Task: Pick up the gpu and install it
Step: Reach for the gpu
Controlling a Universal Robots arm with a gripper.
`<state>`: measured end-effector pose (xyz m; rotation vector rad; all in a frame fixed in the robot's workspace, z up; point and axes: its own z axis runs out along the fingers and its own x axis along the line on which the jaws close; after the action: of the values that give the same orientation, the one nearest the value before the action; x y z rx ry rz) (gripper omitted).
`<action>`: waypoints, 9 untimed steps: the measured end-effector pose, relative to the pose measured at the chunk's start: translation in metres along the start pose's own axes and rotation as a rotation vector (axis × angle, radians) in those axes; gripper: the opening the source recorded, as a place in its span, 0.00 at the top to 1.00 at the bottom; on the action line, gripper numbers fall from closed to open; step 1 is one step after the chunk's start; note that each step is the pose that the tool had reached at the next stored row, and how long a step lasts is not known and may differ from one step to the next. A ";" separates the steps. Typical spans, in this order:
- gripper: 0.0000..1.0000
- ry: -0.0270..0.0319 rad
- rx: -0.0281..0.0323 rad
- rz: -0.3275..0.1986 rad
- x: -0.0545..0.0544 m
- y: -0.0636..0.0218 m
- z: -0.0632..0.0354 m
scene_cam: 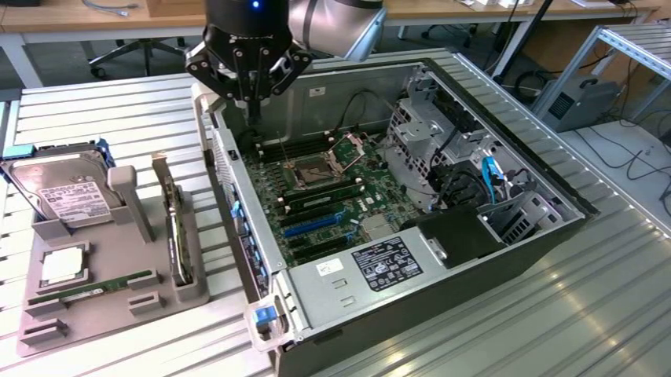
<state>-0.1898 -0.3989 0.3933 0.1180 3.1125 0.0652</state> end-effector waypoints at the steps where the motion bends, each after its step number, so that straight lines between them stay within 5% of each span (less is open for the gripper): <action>1: 0.89 0.0000 0.0000 0.000 0.000 0.0000 0.0000; 9: 0.89 0.0000 0.0000 0.000 0.003 -0.0002 -0.0001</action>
<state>-0.1926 -0.3989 0.3933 0.1180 3.1125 0.0652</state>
